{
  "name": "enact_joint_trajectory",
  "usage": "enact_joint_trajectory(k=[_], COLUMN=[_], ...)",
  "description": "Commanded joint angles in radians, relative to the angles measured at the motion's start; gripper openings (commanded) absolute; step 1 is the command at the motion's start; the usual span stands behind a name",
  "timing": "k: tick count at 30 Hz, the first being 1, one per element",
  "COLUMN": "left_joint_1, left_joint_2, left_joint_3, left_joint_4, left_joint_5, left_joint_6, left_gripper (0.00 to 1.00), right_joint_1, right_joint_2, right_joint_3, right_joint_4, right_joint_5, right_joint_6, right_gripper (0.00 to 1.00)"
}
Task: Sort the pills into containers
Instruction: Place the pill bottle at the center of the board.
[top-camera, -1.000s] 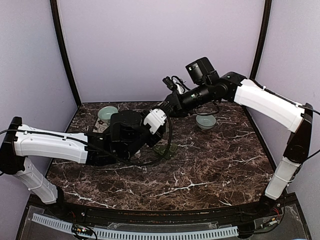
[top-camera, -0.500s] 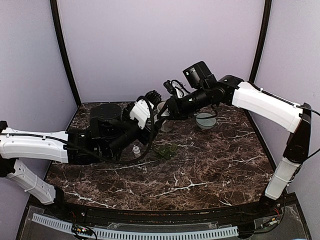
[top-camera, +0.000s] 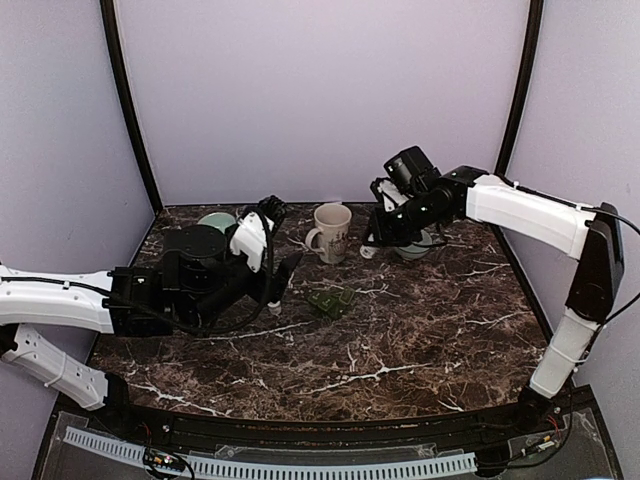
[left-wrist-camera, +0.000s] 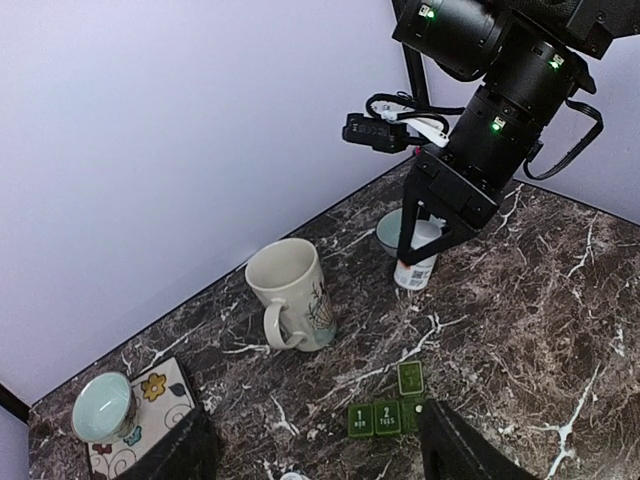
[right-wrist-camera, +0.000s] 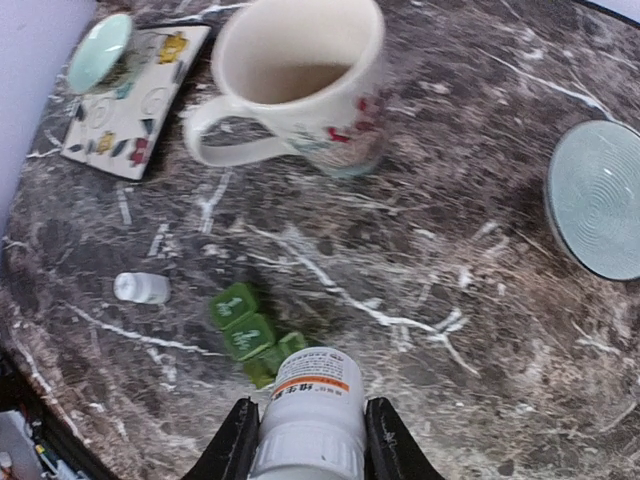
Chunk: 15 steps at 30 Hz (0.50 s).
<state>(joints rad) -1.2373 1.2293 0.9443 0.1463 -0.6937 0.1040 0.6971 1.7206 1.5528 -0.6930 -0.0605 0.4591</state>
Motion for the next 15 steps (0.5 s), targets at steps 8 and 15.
enact_joint_trajectory(k=[8,15], left_joint_1=[0.203,0.275], left_joint_2=[-0.074,-0.042], left_joint_3=[-0.068,-0.073], left_joint_4=[-0.209,-0.267], left_joint_5=[0.189,0.284], left_joint_6=[-0.347,-0.432], left_gripper=[0.71,0.72], right_joint_1=[-0.104,-0.120], right_joint_2=[0.009,0.077], right_joint_3=[-0.160,-0.182], right_joint_4=[-0.027,-0.043], right_joint_5=[0.240,0.251], right_joint_6=[-0.048,-0.065], right_gripper=[0.02,0.03])
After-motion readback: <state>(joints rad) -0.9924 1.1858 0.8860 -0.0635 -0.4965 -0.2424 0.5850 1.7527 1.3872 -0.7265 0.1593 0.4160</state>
